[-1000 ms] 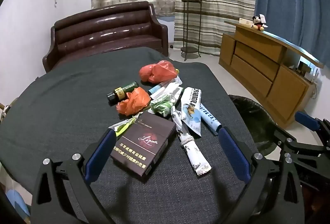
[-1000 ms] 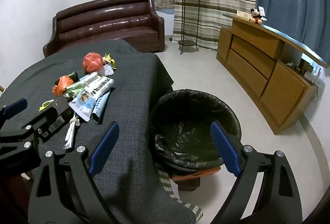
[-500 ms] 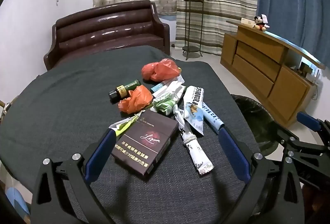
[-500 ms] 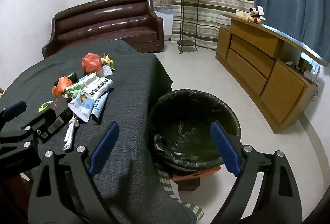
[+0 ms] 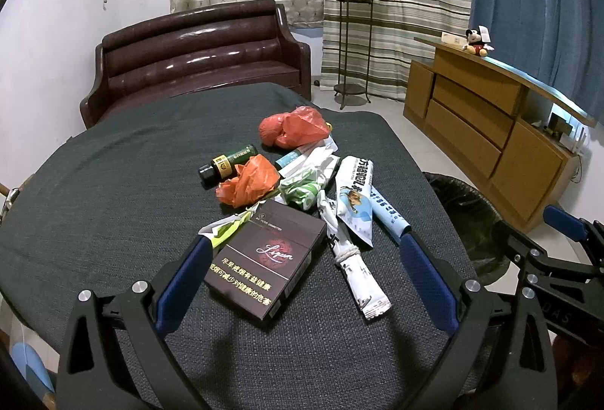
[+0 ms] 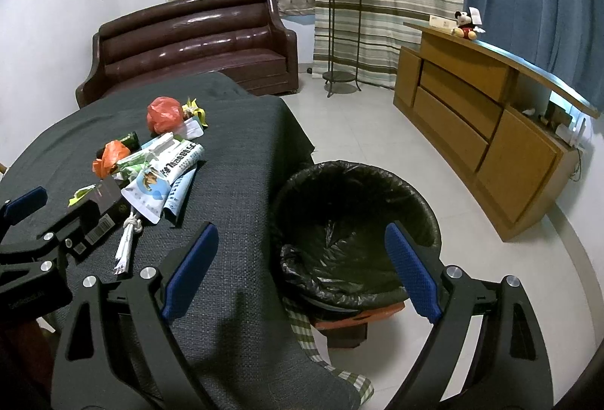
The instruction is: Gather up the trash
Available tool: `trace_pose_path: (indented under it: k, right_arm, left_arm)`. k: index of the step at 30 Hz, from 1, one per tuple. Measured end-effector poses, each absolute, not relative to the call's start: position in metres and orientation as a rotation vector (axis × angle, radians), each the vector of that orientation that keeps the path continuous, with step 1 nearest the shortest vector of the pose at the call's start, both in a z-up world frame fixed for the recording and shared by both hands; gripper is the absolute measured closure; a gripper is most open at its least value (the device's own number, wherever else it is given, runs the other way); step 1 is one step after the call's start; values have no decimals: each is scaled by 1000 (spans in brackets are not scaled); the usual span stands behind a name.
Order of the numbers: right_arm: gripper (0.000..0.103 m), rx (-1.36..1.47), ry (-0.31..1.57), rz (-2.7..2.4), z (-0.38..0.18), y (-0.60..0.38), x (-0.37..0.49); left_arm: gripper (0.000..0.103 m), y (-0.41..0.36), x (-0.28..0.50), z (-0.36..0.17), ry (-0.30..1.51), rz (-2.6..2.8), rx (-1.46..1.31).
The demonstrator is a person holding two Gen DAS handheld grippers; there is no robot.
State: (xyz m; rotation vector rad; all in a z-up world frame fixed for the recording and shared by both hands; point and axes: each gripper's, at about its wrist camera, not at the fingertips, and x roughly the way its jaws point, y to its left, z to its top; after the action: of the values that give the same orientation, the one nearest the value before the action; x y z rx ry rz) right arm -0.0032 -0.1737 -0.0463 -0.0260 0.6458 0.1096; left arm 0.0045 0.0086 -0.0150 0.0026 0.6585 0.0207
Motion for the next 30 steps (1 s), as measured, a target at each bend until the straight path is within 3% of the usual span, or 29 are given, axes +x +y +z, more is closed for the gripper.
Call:
trace_pose_path:
  k: [30]
  right_arm:
    - [15,-21,650,110,-48,-174,-3]
  left_arm:
    - [6,7,4,-12,663,21,2]
